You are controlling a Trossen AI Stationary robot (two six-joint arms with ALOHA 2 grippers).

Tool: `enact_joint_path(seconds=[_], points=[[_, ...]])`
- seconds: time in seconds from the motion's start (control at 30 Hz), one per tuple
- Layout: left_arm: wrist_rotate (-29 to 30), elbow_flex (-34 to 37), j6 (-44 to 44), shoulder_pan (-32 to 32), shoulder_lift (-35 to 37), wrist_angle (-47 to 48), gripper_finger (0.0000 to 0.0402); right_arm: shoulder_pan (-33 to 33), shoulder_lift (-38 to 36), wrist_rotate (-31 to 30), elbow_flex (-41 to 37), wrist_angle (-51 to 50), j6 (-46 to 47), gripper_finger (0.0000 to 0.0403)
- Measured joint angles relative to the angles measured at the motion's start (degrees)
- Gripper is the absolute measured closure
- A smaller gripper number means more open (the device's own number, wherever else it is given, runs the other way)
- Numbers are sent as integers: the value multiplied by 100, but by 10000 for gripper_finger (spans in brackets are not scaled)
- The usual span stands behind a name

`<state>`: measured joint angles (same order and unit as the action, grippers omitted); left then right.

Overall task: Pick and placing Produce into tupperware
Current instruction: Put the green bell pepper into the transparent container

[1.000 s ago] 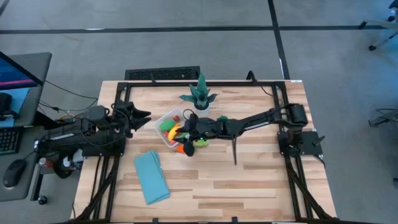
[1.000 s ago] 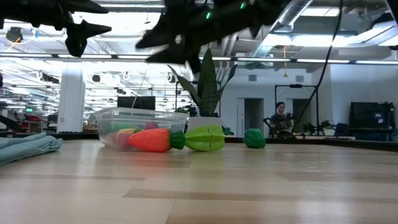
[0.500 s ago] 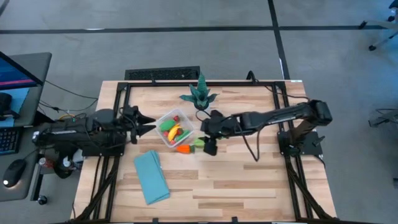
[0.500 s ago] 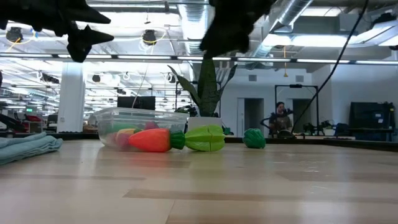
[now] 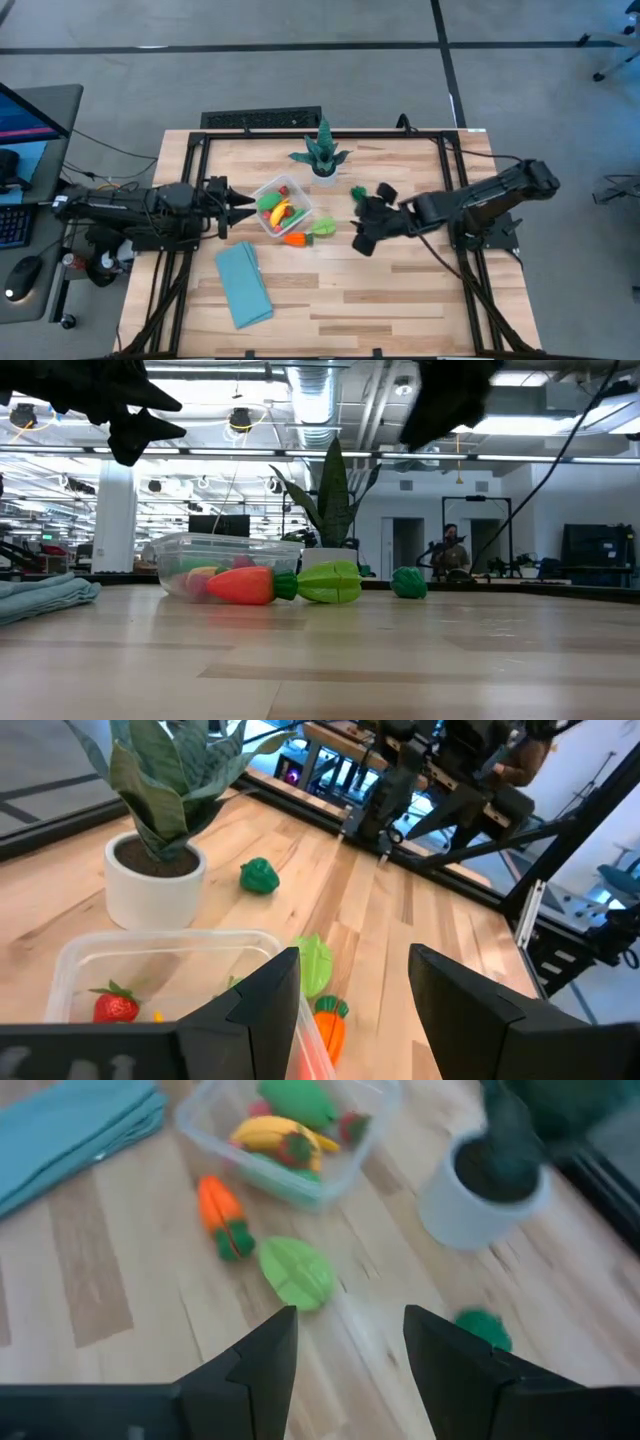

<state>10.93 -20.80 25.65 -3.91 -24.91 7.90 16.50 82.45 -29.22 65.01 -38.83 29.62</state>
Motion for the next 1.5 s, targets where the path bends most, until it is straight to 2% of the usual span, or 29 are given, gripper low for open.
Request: enact_joint_path(seconds=[0.23,0.4,0.57,0.7,0.83,1.03,1.27,1.5], points=[[351,0,14,-69,2,-4,223,738,-719,-1394,-1169,38,2031,227],[540,0,74,-67,0,-6,223,1119,-913,-2405,-1893,19,3514,228],[602,0,179,-67,0,-6,223,1078,-778,-2656,-2561,399,4927,227],[631,0,260,-67,-59,-5,223,949,-569,-2642,-3018,1278,5197,211],[631,0,365,-67,-181,-8,223,650,-449,-2336,-3365,2230,5074,181],[632,0,437,-67,-427,-110,223,-145,-481,-1268,-3510,2851,4933,139],[629,0,435,-67,-672,-249,223,-1145,-537,-96,-3502,4226,3271,120],[629,0,452,-67,-776,-256,223,-1909,-537,482,-3504,4367,2705,116]])
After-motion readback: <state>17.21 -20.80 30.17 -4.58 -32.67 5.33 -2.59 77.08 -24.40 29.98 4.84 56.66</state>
